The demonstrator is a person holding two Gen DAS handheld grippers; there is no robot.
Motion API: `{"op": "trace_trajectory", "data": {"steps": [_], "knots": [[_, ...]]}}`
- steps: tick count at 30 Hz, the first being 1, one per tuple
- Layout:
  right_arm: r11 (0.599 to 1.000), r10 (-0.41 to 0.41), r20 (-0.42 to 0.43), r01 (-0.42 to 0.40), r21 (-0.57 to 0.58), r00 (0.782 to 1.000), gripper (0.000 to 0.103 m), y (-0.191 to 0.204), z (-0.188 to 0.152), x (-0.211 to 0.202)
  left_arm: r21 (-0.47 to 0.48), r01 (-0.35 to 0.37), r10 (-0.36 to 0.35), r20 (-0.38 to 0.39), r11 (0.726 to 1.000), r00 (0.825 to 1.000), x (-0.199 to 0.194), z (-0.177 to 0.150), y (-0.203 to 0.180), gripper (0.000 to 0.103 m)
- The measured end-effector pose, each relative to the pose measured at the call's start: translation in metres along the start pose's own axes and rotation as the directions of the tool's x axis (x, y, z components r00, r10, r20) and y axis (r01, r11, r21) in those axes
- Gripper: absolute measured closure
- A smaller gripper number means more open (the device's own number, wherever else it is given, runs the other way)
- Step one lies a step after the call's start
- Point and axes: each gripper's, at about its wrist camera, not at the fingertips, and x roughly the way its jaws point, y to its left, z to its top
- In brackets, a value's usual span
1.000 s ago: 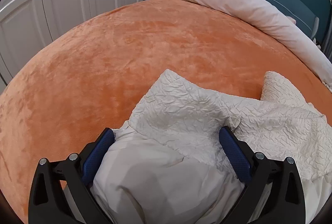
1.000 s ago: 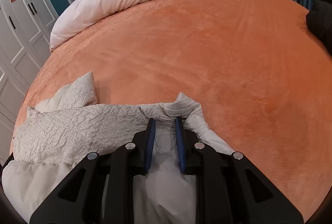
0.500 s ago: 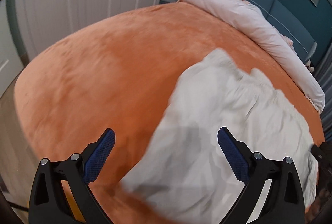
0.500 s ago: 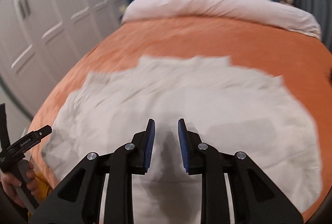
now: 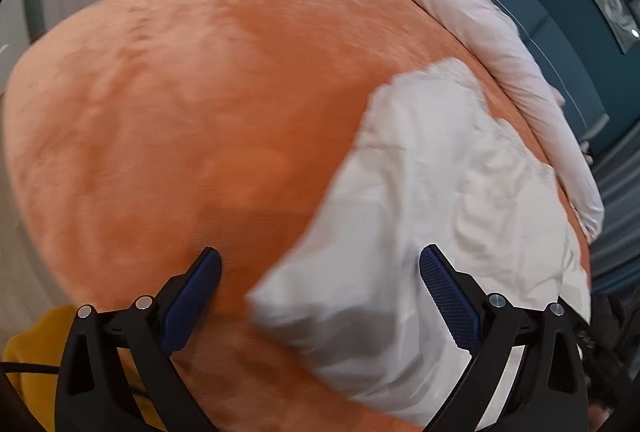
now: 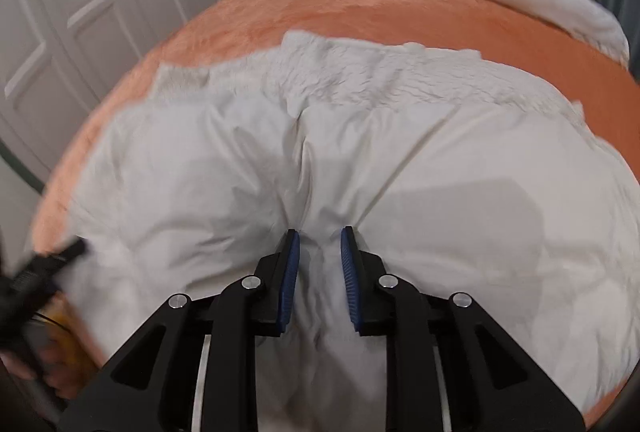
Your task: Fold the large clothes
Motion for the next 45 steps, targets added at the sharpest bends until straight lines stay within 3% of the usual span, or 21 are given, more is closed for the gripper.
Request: {"op": "trace_trajectory", "data": {"steps": [4, 7, 10, 11, 18, 23, 25, 27, 31, 35, 38, 40, 41, 42, 44, 45], "knots": [[1.000, 0.007, 0.057, -0.007, 0.012, 0.998, 0.081, 0.000, -0.028, -0.038, 0.040, 0.058, -0.058, -0.021, 0.997, 0.998, 0.002, 0.001, -0.021, 0.016], [1.000, 0.012, 0.011, -0.012, 0.004, 1.000, 0.081, -0.002, -0.050, -0.034, 0.051, 0.098, -0.097, -0.015, 0.994, 0.995, -0.001, 0.002, -0.035, 0.037], [0.998, -0.018, 0.005, 0.018, -0.054, 1.000, 0.081, 0.000, -0.061, -0.019, 0.093, 0.163, -0.164, 0.003, 0.982, 0.986, -0.016, 0.005, -0.054, 0.069], [0.997, -0.026, 0.005, 0.027, -0.069, 1.000, 0.081, 0.002, -0.062, -0.014, 0.126, 0.190, -0.192, 0.003, 0.974, 0.981, -0.025, 0.006, -0.066, 0.088], [0.993, -0.040, 0.030, 0.043, -0.112, 0.999, 0.082, 0.006, -0.066, 0.004, 0.250, 0.305, -0.320, 0.017, 0.919, 0.947, -0.078, 0.003, -0.128, 0.097], [0.999, 0.022, 0.044, -0.020, -0.038, 0.999, 0.083, -0.009, -0.071, -0.019, 0.383, 0.335, -0.368, 0.014, 0.861, 0.930, -0.108, -0.018, -0.185, 0.099], [0.991, 0.112, 0.126, -0.121, 0.059, 0.986, 0.081, -0.025, -0.081, -0.053, 0.422, 0.337, -0.382, 0.026, 0.842, 0.924, -0.117, -0.020, -0.202, 0.100], [0.988, 0.107, 0.160, -0.123, 0.090, 0.981, 0.081, -0.035, -0.092, -0.072, 0.429, 0.337, -0.388, 0.035, 0.838, 0.921, -0.122, -0.018, -0.210, 0.100], [0.980, 0.112, 0.193, -0.140, 0.141, 0.975, 0.083, -0.055, -0.085, -0.084, 0.362, 0.314, -0.365, 0.083, 0.878, 0.927, -0.127, -0.007, -0.190, 0.101], [0.969, 0.144, 0.195, -0.178, 0.171, 0.970, 0.083, -0.061, -0.038, -0.070, 0.294, 0.258, -0.300, 0.106, 0.920, 0.948, -0.124, 0.002, -0.150, 0.102], [0.985, 0.121, 0.163, -0.139, 0.104, 0.979, 0.083, -0.054, -0.002, -0.043, 0.236, 0.220, -0.247, 0.094, 0.947, 0.964, -0.114, 0.004, -0.116, 0.102], [0.991, 0.114, 0.091, -0.119, 0.061, 0.989, 0.083, -0.039, 0.009, -0.014, 0.181, 0.196, -0.211, 0.067, 0.964, 0.975, -0.100, 0.004, -0.091, 0.102], [0.993, 0.113, 0.055, -0.115, 0.037, 0.992, 0.083, -0.032, 0.008, -0.001, 0.157, 0.182, -0.194, 0.065, 0.971, 0.979, -0.095, 0.003, -0.082, 0.089], [0.995, 0.101, 0.032, -0.101, -0.004, 0.994, 0.085, -0.021, 0.006, 0.010, 0.114, 0.152, -0.159, 0.056, 0.982, 0.986, -0.086, 0.002, -0.065, 0.064], [0.995, 0.041, 0.045, -0.036, -0.098, 0.998, 0.091, 0.001, 0.002, 0.019, 0.040, 0.115, -0.117, 0.054, 0.993, 0.992, -0.077, 0.000, -0.039, 0.047], [0.992, 0.036, 0.045, -0.030, -0.121, 0.998, 0.099, 0.008, 0.000, 0.021, 0.017, 0.112, -0.113, 0.055, 0.994, 0.992, -0.074, -0.001, -0.030, 0.046]]}}
